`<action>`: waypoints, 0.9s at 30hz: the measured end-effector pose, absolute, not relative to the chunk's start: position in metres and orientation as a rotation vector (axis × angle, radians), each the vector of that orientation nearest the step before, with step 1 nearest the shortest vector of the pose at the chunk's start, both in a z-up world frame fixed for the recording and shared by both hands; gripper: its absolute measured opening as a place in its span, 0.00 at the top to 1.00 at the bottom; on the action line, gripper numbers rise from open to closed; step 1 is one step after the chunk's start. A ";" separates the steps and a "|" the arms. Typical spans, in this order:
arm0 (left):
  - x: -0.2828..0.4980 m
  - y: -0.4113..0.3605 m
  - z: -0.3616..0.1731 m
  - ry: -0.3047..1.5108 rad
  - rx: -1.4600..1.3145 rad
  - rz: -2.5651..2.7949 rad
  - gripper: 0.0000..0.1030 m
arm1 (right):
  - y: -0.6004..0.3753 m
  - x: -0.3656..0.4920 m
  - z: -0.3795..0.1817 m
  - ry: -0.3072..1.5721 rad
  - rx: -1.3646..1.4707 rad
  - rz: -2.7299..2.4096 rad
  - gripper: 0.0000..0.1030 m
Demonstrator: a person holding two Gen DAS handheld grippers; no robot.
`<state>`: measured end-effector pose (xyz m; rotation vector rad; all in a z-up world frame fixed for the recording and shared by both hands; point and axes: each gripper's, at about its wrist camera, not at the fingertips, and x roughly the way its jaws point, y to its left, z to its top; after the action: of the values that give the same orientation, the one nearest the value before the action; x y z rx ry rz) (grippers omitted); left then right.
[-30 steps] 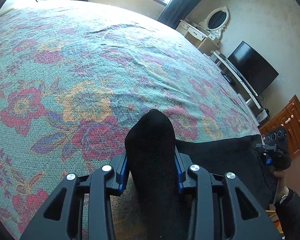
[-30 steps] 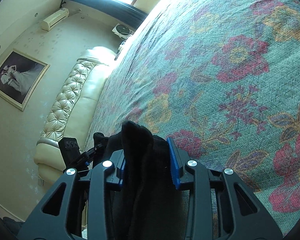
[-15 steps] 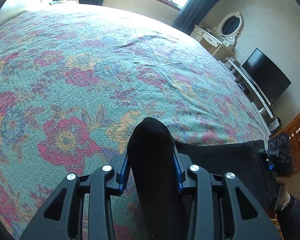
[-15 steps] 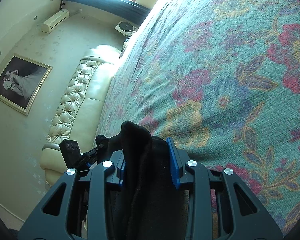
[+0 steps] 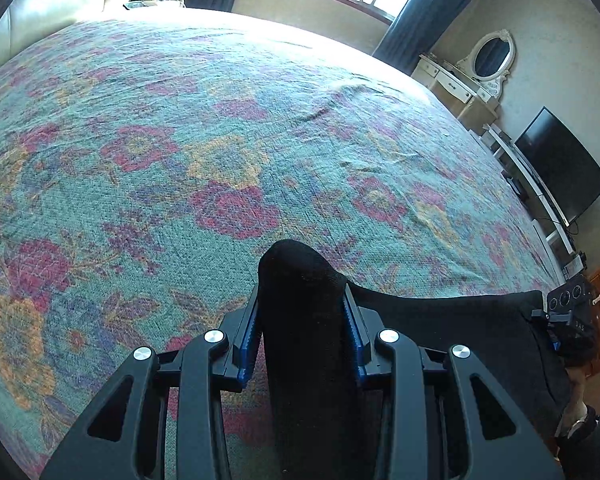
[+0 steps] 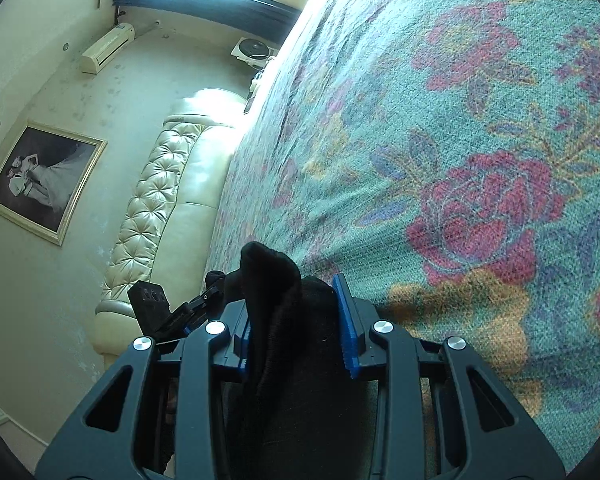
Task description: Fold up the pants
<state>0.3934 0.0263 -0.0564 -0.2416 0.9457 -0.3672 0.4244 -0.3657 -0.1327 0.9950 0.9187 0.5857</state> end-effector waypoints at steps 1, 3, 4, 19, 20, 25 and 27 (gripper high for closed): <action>0.395 0.028 -0.059 0.951 -0.247 -0.367 0.64 | -0.366 0.427 -0.135 0.921 1.006 0.586 0.69; 0.400 0.032 -0.067 0.967 -0.279 -0.370 0.64 | -0.366 0.430 -0.141 0.923 1.028 0.584 0.69; 0.401 0.033 -0.071 0.972 -0.297 -0.372 0.64 | -0.366 0.432 -0.142 0.925 1.038 0.586 0.70; 0.364 0.061 -0.063 0.919 -0.377 -0.408 0.44 | -0.398 0.389 -0.140 0.915 1.093 0.619 0.40; 0.355 0.069 -0.063 0.914 -0.404 -0.406 0.44 | -0.402 0.379 -0.139 0.916 1.098 0.628 0.37; 0.292 0.112 -0.074 0.920 -0.589 -0.399 0.43 | -0.411 0.322 -0.140 0.922 1.161 0.642 0.34; 0.264 0.122 -0.079 0.931 -0.636 -0.397 0.43 | -0.409 0.303 -0.141 0.927 1.192 0.645 0.30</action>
<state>0.2637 0.1216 -0.0795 -0.6361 0.9305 -0.3974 0.3034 -0.4087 -0.1411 1.1917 0.9270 0.6452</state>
